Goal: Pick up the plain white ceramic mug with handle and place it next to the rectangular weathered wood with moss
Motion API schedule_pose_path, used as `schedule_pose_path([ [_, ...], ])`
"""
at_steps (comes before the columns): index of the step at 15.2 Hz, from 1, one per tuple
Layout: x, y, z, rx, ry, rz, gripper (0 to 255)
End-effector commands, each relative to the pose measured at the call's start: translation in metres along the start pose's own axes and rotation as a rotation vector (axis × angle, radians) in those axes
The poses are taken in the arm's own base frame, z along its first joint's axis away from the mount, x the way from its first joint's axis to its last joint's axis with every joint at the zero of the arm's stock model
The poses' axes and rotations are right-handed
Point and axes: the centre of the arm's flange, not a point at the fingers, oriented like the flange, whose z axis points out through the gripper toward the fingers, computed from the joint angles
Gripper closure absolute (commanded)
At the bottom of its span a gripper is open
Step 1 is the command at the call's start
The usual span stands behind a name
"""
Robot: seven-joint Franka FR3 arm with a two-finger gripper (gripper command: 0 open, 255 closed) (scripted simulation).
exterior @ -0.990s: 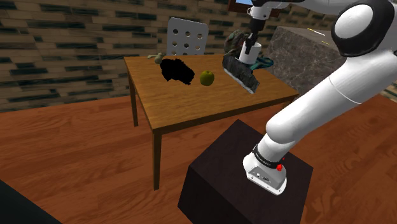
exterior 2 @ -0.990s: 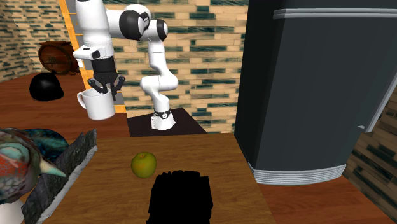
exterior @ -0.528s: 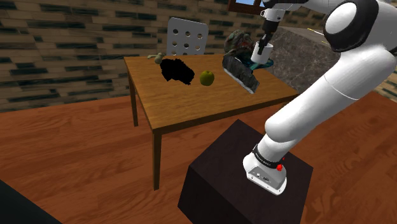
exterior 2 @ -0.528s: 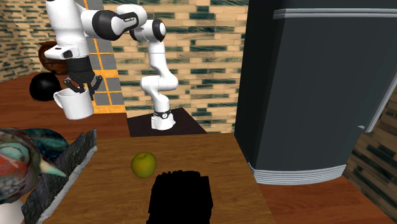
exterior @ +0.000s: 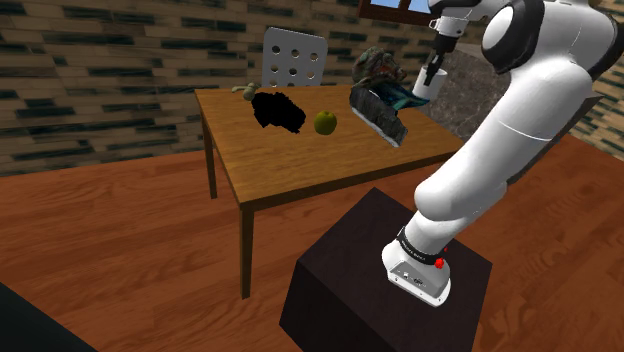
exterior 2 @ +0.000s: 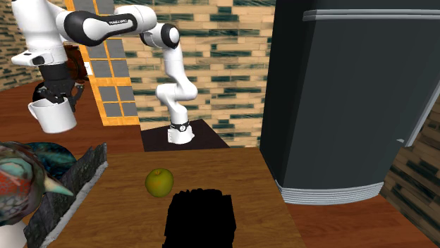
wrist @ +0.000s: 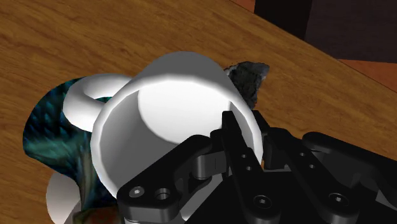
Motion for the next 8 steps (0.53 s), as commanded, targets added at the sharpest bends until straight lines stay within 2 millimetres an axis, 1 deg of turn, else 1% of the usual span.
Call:
schedule_pose_path([
  [1,-0.013,0.025,0.003,-0.001,0.000,-0.002,255],
  [8,-0.060,0.105,0.007,-0.001,0.000,-0.002,255],
])
